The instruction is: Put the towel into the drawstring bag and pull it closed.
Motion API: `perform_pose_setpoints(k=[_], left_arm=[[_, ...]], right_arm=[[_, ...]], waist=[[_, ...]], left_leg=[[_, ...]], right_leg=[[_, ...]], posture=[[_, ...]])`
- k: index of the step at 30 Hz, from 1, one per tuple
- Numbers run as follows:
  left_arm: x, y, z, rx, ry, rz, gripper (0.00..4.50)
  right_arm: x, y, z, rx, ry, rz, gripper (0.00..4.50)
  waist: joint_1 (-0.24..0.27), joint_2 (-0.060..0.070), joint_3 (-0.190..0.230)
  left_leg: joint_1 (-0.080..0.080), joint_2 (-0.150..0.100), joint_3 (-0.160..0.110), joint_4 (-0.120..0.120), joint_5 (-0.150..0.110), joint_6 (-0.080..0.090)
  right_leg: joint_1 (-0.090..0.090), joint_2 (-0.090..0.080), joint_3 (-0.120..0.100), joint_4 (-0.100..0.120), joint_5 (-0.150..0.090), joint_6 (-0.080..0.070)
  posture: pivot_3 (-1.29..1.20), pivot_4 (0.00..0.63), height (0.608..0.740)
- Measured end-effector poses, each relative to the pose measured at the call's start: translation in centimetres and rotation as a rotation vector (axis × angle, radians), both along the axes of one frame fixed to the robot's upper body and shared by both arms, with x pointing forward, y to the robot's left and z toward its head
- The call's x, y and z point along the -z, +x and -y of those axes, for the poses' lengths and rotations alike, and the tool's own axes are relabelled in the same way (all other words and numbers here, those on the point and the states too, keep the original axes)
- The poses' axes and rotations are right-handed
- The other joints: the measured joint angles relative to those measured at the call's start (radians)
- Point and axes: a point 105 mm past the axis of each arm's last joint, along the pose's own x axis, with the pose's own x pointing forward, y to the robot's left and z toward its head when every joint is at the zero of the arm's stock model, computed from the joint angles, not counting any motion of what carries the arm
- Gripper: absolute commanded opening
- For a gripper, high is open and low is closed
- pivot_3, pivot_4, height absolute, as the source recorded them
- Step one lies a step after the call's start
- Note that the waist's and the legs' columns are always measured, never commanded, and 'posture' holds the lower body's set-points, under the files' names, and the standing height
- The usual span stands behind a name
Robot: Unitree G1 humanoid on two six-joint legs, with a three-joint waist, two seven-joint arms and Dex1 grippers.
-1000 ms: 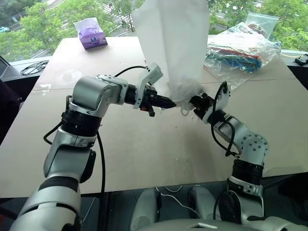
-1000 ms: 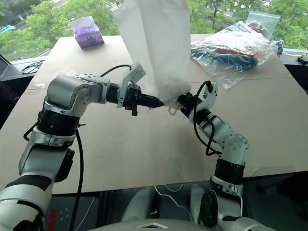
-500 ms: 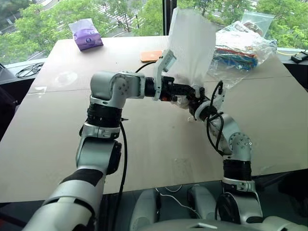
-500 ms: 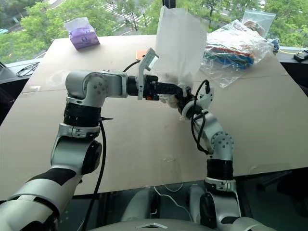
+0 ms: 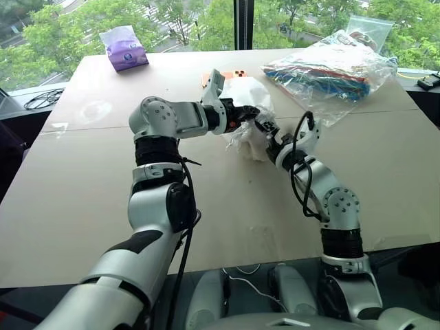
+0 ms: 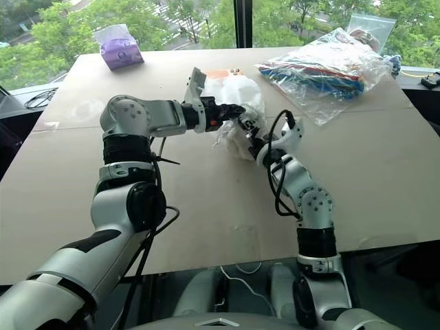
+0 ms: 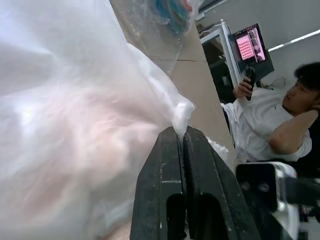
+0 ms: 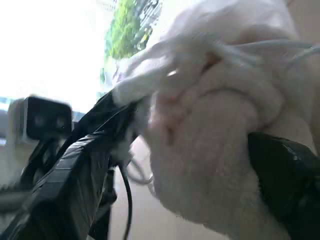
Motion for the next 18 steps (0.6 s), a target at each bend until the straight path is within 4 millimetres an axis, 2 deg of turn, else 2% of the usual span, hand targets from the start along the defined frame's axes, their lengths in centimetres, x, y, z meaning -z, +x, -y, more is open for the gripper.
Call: perform_pose_setpoints(k=[1, 5, 6, 7, 11, 13, 16, 18], left_arm=[[0.5, 0.0, 0.1, -0.002, -0.01, -0.029, 0.0], [0.8, 0.1, -0.2, -0.014, -0.007, -0.047, 0.0], [0.8, 0.1, -0.2, -0.016, -0.005, -0.049, 0.0], [0.8, 0.1, -0.3, -0.017, -0.005, -0.049, 0.0], [0.8, 0.1, -0.2, -0.015, 0.001, -0.049, 0.0], [0.8, 0.1, -0.2, -0.011, 0.0, -0.049, 0.0], [0.8, -0.1, 0.0, 0.0, -0.004, -0.051, 0.0], [0.8, -0.1, 0.0, 0.005, -0.002, -0.052, 0.0]], right_arm=[[0.0, -0.6, 0.3, -0.036, -0.12, 0.089, 4.49], [1.3, -1.8, 1.9, -0.104, -0.338, 0.218, 4.49], [2.1, -2.6, 2.5, -0.159, -0.502, 0.302, 4.49], [2.3, -2.7, 2.6, -0.167, -0.527, 0.312, 4.49], [4.2, -3.2, 3.3, -0.249, -0.841, 0.457, 4.49], [5.2, -2.8, 2.8, -0.264, -0.926, 0.497, 4.49], [5.5, -1.5, 2.2, -0.223, -0.969, 0.52, 4.49], [5.4, -0.5, 1.8, -0.177, -0.98, 0.528, 3.96]], waist=[[0.003, 0.0, 0.0], [0.005, -0.001, 0.0], [0.005, -0.001, 0.0], [0.004, -0.001, 0.0], [0.0, -0.002, 0.001], [-0.001, -0.002, 0.001], [0.002, -0.002, 0.001], [0.003, -0.003, 0.001]], left_leg=[[-0.001, 0.0, 0.0, 0.0, 0.0, 0.0], [-0.001, -0.002, 0.0, 0.0, 0.0, 0.0], [-0.001, -0.002, 0.0, 0.0, 0.0, 0.0], [-0.001, -0.002, 0.0, 0.0, 0.0, 0.0], [0.0, -0.002, 0.0, 0.0, 0.0, 0.0], [0.001, -0.002, 0.0, 0.0, 0.0, -0.001], [0.001, -0.002, 0.0, 0.0, 0.002, -0.003], [0.001, -0.002, 0.0, 0.001, 0.002, -0.004]], right_leg=[[0.0, 0.0, -0.001, -0.001, 0.0, 0.0], [0.0, -0.001, 0.0, -0.002, 0.0, 0.001], [0.0, -0.001, 0.0, -0.002, 0.0, 0.001], [0.0, -0.001, 0.0, -0.001, 0.0, 0.001], [0.0, 0.0, 0.0, 0.0, 0.0, 0.001], [0.0, 0.0, 0.001, 0.001, 0.0, 0.001], [0.0, -0.001, 0.001, 0.002, 0.0, 0.001], [0.0, -0.001, 0.001, 0.001, 0.0, 0.001]], posture=[[0.0, 0.15, 0.74], [0.0, 0.15, 0.74], [0.0, 0.15, 0.74], [0.0, 0.15, 0.74], [0.0, 0.15, 0.74], [0.0, 0.15, 0.74], [0.0, 0.15, 0.74], [0.0, 0.15, 0.74]])
